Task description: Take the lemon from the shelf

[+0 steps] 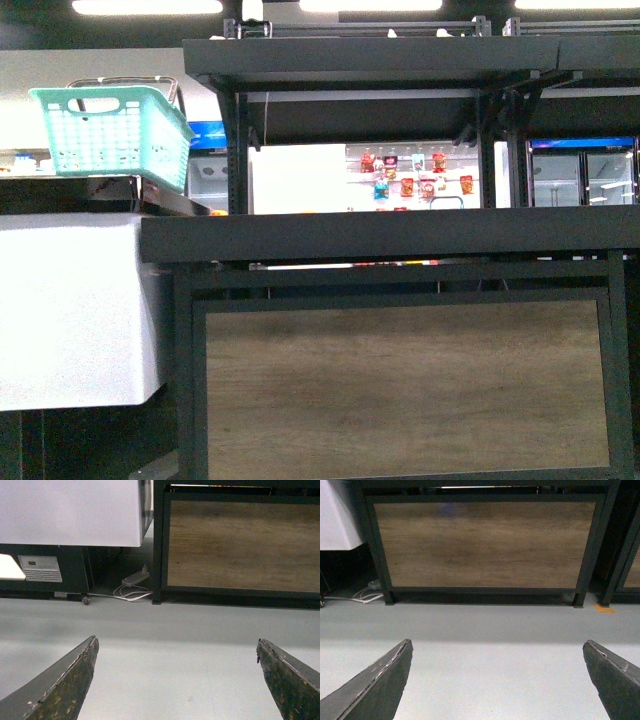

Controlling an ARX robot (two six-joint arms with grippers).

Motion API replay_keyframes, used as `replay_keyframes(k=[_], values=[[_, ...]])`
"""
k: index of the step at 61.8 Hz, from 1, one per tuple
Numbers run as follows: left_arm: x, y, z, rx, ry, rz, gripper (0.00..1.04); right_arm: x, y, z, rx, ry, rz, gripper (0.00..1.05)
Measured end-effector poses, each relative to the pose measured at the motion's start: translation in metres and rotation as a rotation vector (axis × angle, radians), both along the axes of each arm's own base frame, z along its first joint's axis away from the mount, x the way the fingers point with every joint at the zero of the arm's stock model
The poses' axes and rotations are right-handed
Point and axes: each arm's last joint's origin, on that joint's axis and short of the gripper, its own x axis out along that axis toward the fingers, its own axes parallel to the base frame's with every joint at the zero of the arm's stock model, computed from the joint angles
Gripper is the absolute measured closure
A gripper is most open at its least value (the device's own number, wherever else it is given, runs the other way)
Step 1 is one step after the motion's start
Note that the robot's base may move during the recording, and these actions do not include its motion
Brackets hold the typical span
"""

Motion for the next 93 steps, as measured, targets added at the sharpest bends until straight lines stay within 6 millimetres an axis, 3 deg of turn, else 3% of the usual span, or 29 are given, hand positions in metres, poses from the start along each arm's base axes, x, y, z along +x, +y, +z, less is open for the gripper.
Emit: replay_keyframes(k=[93], values=[[0.0, 0.0, 0.0, 0.0, 0.0, 0.0, 0.08, 0.0, 0.0, 0.0, 0.0, 0.0, 0.0, 0.02]])
